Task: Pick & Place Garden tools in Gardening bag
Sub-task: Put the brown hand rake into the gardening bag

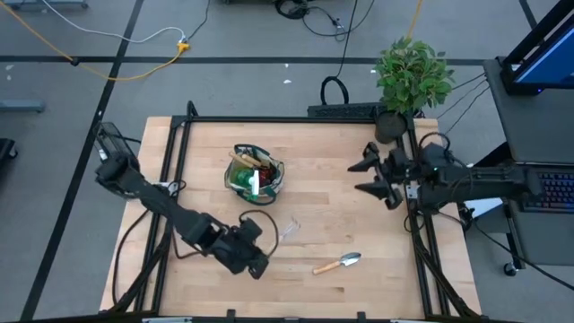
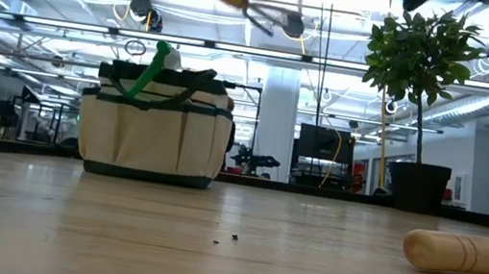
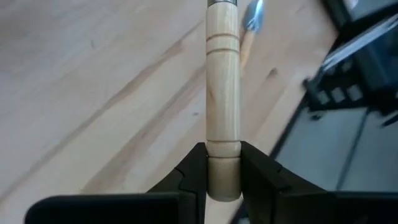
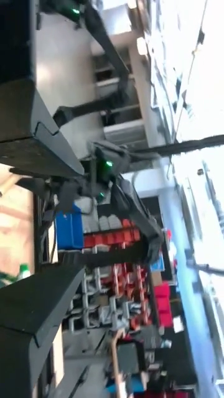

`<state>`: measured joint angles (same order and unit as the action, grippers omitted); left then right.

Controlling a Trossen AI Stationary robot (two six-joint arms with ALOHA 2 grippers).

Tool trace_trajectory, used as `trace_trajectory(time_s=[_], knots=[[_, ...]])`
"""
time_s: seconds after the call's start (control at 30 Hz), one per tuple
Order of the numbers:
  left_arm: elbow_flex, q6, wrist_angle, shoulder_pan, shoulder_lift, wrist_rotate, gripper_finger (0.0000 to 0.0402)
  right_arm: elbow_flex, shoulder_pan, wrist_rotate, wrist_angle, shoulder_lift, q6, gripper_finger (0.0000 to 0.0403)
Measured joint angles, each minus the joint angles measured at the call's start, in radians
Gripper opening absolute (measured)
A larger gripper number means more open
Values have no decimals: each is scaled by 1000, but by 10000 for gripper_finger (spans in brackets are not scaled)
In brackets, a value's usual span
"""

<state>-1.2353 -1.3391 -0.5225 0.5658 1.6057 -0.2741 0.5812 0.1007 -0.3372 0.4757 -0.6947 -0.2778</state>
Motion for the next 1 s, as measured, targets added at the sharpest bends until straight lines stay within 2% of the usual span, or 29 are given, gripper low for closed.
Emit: trace_trajectory(time_s=[0.1,0.27,0.4,0.5,0.67,0.8,1.0], knots=[[-10,-51,0,-14,-37,-9,69,2,-70,53,66,-73,54,238],[-49,-70,-13,-54,-63,-14,69,58,-146,130,71,-190,214,238],[-89,-54,-3,-102,-68,23,69,124,-162,138,55,-270,393,238],[-107,-38,-14,-147,-66,69,69,178,-162,184,9,-318,535,238],[-130,18,-14,-239,-69,134,69,263,-162,266,-136,-373,745,238],[-148,84,-4,-318,-68,178,69,296,-162,324,-217,-389,847,238],[-150,171,-8,-432,-68,236,69,296,-165,420,-246,-382,945,238]])
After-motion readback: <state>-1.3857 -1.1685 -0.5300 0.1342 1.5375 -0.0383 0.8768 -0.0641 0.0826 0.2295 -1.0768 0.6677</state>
